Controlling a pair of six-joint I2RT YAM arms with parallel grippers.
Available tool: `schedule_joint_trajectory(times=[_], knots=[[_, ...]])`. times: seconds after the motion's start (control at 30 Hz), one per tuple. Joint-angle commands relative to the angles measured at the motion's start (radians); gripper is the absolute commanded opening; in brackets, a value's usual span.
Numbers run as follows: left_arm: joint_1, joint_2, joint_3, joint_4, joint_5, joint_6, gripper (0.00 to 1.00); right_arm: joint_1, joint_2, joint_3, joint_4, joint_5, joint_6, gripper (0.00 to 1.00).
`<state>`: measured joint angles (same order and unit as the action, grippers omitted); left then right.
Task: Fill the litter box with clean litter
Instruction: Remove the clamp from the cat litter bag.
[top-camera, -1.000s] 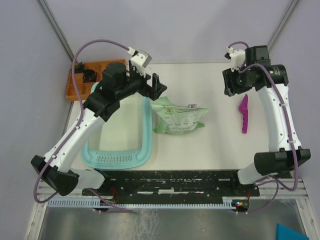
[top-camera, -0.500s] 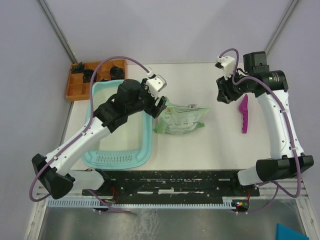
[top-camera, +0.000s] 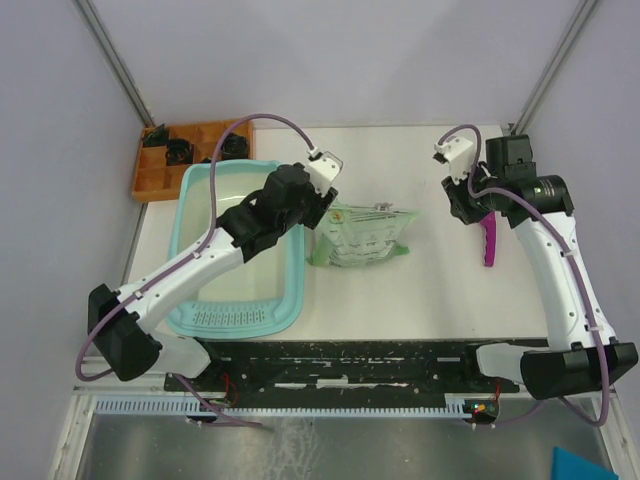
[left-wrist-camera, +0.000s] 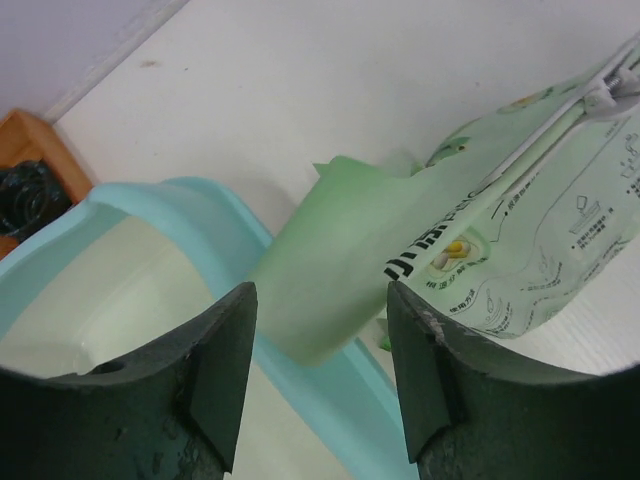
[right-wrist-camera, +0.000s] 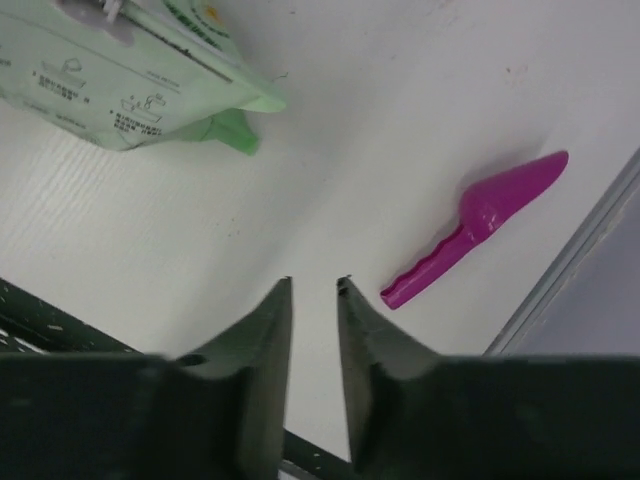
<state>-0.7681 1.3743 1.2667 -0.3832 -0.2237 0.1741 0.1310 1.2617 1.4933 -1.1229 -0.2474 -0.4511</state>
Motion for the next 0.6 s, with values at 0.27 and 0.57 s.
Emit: schedule_joint_trajectory(times=[0.27, 0.57], knots=[[0.003, -0.031, 0.08, 0.086, -0.228, -0.236, 0.48, 0.0, 0.17, 0.26, 0.129, 0.071, 0.368, 0.52], [0.001, -0.093, 0.008, 0.14, -0.228, -0.211, 0.99, 0.001, 0.241, 0.322, 0.139, 0.024, 0.403, 0.58]])
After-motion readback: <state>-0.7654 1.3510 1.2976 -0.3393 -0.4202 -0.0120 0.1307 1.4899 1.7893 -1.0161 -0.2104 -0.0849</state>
